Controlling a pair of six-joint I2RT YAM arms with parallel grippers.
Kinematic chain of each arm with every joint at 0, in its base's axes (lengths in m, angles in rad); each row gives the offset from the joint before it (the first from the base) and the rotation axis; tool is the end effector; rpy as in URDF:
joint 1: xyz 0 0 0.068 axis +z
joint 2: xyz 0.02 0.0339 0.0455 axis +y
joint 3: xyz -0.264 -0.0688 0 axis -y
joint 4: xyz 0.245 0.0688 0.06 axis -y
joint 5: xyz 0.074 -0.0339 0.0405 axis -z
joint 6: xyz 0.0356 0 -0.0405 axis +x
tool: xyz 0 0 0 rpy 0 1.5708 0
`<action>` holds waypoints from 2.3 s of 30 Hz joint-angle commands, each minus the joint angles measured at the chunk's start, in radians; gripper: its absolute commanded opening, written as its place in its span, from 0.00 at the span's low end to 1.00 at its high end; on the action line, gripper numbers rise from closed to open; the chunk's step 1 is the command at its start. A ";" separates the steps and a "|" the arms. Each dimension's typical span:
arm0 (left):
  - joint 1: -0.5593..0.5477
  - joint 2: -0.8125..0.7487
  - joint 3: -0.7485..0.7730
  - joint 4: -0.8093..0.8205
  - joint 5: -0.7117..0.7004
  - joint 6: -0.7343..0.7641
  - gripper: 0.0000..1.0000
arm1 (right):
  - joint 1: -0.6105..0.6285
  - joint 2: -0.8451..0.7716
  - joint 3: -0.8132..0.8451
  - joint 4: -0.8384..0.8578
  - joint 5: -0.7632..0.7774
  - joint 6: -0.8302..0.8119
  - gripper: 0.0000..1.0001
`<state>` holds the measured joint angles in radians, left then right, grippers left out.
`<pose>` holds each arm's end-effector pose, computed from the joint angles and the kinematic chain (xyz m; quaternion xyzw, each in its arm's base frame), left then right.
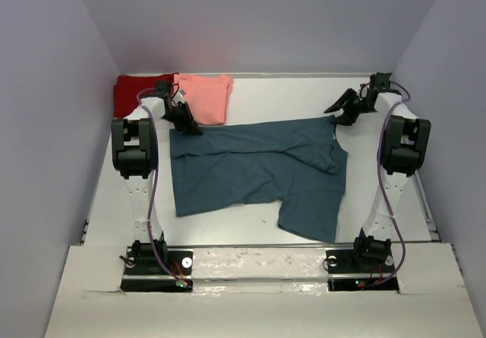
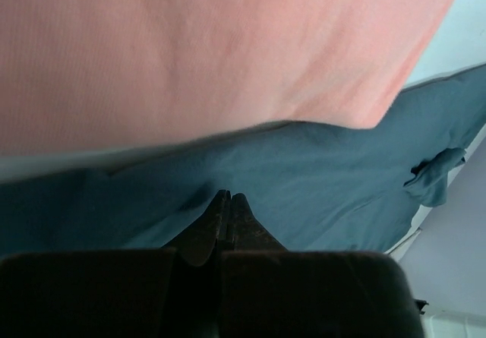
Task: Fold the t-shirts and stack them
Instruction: Fold the flattened tshirt in 1/3 of the way
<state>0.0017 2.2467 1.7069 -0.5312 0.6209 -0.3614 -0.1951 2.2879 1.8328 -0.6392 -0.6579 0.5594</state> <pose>0.4755 -0.0199 0.1546 -0.0923 0.9211 -0.3333 0.1787 0.4818 -0.0730 0.1679 0.2679 0.8831 0.3492 0.1628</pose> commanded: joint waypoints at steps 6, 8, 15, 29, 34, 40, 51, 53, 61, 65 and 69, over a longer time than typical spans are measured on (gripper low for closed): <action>0.001 -0.228 -0.050 0.016 0.123 -0.013 0.00 | 0.066 -0.150 0.034 -0.108 -0.236 -0.082 0.67; -0.034 -0.248 -0.088 0.060 0.151 -0.024 0.00 | 0.098 -0.151 0.005 -0.135 -0.226 -0.099 0.67; -0.149 -0.197 -0.087 0.191 0.246 -0.125 0.00 | 0.155 -0.133 -0.124 -0.082 -0.190 -0.101 0.63; -0.315 -0.018 0.068 0.255 0.290 -0.198 0.32 | 0.164 -0.125 -0.130 -0.089 -0.141 -0.119 0.67; -0.355 0.025 0.068 0.289 0.278 -0.231 0.41 | 0.164 -0.119 -0.159 -0.094 -0.125 -0.142 0.67; -0.367 0.093 0.091 0.316 0.280 -0.255 0.40 | 0.164 -0.100 -0.152 -0.097 -0.111 -0.159 0.66; -0.371 0.155 0.119 0.247 0.241 -0.231 0.28 | 0.164 -0.048 -0.138 -0.109 -0.108 -0.184 0.59; -0.373 0.163 0.117 0.232 0.237 -0.226 0.17 | 0.164 -0.050 -0.142 -0.109 -0.112 -0.185 0.51; -0.371 0.182 0.126 0.203 0.223 -0.217 0.12 | 0.164 -0.085 -0.158 -0.119 -0.134 -0.176 0.30; -0.371 0.189 0.131 0.197 0.221 -0.215 0.11 | 0.164 -0.087 -0.153 -0.146 -0.152 -0.168 0.23; -0.371 0.194 0.132 0.189 0.218 -0.211 0.11 | 0.164 -0.105 -0.167 -0.166 -0.167 -0.145 0.25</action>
<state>-0.3668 2.4161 1.8042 -0.2848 0.8501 -0.5858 -0.0257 2.2444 1.6714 -0.7677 -0.7876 0.3962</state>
